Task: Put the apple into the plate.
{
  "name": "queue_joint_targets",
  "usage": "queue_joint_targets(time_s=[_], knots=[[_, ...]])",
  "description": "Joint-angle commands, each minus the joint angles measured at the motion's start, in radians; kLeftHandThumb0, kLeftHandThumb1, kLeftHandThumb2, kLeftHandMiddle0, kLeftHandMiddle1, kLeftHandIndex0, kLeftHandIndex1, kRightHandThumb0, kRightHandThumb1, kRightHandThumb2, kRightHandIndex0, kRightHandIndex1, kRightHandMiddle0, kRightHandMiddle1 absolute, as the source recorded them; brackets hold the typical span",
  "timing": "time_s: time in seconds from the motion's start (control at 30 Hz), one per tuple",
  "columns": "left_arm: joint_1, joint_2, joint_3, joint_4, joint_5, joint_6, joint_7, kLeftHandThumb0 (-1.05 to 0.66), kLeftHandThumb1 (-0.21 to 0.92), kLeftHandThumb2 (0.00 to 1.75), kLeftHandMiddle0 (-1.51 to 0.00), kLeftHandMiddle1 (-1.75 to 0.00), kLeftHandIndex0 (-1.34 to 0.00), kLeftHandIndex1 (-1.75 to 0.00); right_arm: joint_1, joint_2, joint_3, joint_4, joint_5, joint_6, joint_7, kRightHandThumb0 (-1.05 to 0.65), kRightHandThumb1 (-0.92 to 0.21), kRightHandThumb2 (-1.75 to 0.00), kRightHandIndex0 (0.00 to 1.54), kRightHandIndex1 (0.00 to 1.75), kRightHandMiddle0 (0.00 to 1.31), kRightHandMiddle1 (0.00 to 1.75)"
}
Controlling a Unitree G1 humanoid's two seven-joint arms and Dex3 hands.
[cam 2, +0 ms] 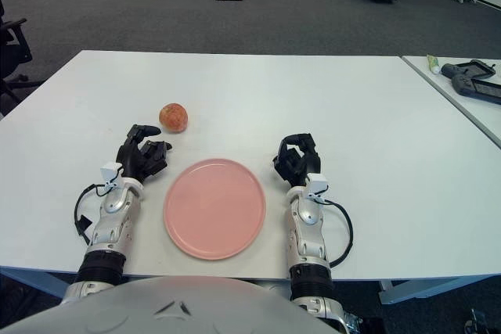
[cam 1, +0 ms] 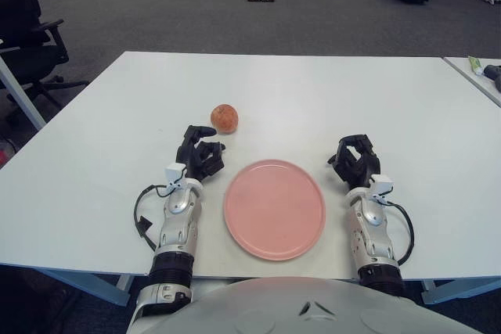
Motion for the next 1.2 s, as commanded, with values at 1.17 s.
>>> queue_joint_targets(time_s=[1.17], knots=[[-0.164, 0.263, -0.090, -0.020, 0.493, -0.129, 0.210, -0.58, 0.65, 0.77, -0.06, -1.09, -0.03, -1.23, -0.010, 0.020, 0.000, 0.014, 0.007, 0.016, -0.015, -0.39, -0.67, -0.87, 0.62, 1.75, 0.35, 1.75]])
